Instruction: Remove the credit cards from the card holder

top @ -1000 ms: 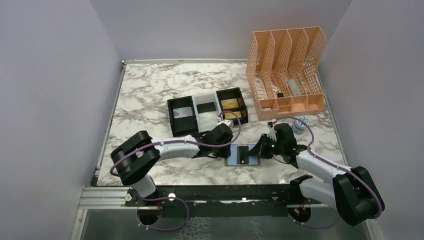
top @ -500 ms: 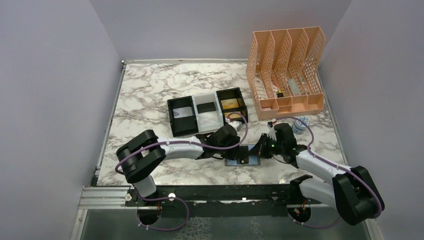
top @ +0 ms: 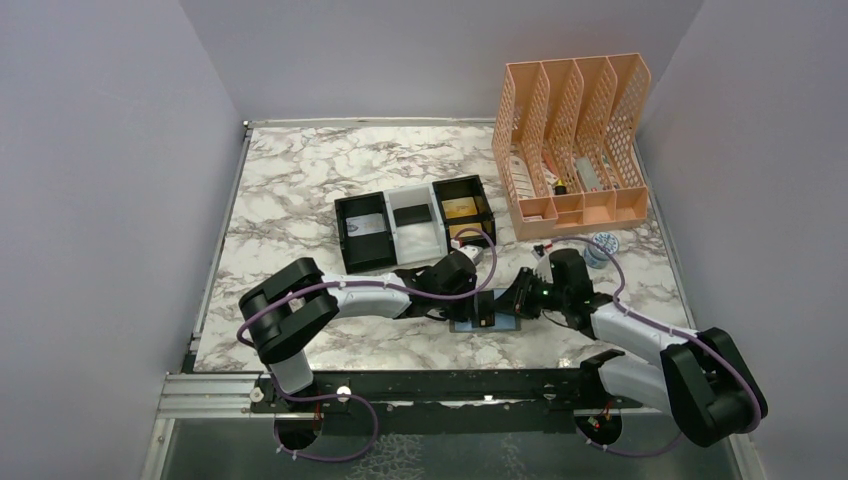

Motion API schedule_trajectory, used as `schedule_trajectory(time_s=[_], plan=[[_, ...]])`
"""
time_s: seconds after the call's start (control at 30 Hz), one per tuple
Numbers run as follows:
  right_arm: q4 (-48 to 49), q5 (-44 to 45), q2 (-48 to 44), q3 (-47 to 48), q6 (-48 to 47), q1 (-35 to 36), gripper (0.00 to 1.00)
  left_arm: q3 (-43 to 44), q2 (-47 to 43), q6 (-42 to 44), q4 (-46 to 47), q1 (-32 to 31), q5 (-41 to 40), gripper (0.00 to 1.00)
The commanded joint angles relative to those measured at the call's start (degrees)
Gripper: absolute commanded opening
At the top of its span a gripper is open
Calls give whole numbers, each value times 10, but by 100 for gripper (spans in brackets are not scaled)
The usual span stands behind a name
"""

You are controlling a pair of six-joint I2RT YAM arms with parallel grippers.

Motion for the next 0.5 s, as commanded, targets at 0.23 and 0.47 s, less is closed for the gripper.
schedule_trajectory(time_s=[0.23, 0.47], plan=[[100, -46, 33, -37, 45, -4, 16, -3, 21, 6, -37, -3, -25, 14], [120, -40, 24, -43, 52, -4, 8, -8, 15, 3, -38, -3, -34, 13]])
